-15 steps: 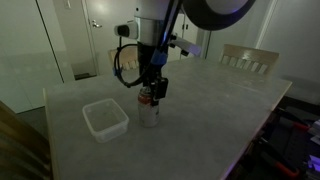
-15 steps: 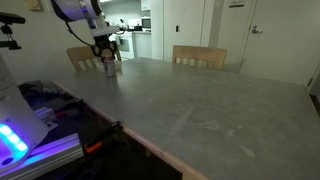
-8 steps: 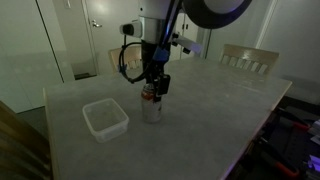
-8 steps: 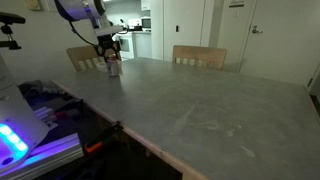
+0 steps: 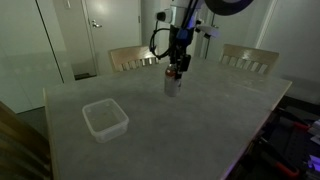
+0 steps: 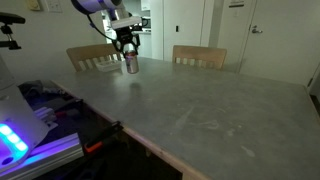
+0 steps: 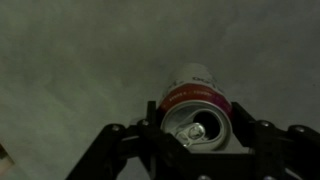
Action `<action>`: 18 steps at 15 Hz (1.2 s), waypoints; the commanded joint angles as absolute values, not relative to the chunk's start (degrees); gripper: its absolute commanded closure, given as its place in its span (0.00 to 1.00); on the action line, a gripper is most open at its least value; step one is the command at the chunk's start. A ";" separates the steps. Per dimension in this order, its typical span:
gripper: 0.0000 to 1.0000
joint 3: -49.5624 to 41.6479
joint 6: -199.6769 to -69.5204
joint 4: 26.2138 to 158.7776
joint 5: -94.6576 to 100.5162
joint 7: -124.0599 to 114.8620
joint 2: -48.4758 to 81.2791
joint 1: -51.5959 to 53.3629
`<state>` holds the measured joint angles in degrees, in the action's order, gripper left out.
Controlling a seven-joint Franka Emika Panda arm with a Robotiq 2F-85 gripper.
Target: Move the drink can to the right
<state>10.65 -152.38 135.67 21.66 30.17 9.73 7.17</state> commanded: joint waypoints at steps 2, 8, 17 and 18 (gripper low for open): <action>0.54 5.05 -156.35 143.92 20.10 34.95 1.44 0.92; 0.54 -6.18 -159.58 148.60 19.72 41.11 -2.82 -6.71; 0.54 -17.67 -164.36 146.04 11.02 51.65 1.57 -15.13; 0.54 -18.25 -164.57 145.70 9.51 52.19 2.27 -15.78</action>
